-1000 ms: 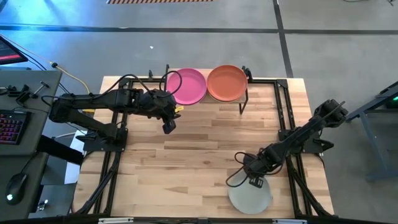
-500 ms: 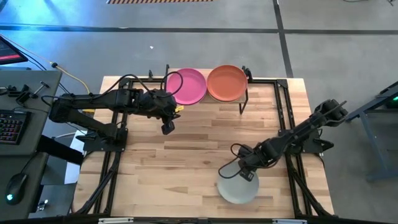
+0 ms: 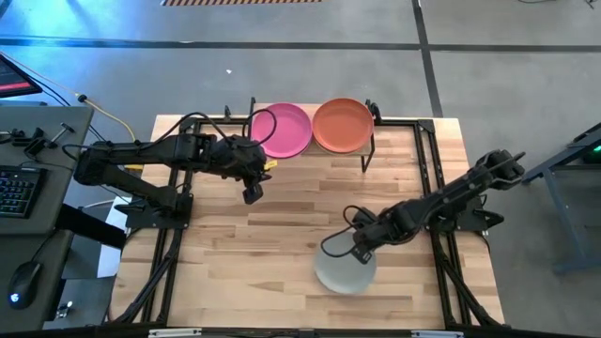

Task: Place and stack plates onto a shelf
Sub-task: Stack the white plate on top of the pink plate on the shelf

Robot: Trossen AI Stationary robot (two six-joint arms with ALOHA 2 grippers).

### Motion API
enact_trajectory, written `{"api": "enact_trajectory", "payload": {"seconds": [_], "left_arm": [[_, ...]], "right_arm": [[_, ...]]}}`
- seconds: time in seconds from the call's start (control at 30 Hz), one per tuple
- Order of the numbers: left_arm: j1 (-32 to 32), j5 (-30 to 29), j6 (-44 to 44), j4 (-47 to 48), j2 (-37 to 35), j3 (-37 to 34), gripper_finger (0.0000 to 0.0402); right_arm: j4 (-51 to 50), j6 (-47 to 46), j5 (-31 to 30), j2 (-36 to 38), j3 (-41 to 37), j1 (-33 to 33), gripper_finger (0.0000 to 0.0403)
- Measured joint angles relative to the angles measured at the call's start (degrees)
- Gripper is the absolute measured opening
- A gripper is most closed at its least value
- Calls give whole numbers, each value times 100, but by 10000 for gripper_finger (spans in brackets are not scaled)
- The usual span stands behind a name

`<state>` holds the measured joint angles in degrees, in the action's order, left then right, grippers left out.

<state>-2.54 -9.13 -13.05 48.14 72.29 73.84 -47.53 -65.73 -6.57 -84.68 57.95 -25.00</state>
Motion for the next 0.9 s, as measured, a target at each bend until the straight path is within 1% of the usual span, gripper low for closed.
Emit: {"api": "enact_trajectory", "payload": {"seconds": [0.27, 0.37, 0.47, 0.67, 0.8, 0.9], "left_arm": [[-292, 10, 224, 5, 0, 0, 118], [-467, 255, 224, 5, 0, 0, 133], [-660, 609, 217, 5, 0, 0, 149], [-1134, 1160, -242, 5, 0, 0, 167], [-1422, 1253, -558, -3, 0, 0, 167], [-1600, 1261, -736, -93, 0, 0, 166]], "right_arm": [[9, 310, -320, 0, 395, 432, 0], [0, 348, -500, 0, 494, 631, 0], [1, 514, -535, 0, 581, 850, 0], [-4, 891, -533, 0, 864, 1371, 0], [-32, 1254, -519, 0, 1223, 1802, 0], [-230, 1592, -520, 0, 1561, 2167, 0]]}}
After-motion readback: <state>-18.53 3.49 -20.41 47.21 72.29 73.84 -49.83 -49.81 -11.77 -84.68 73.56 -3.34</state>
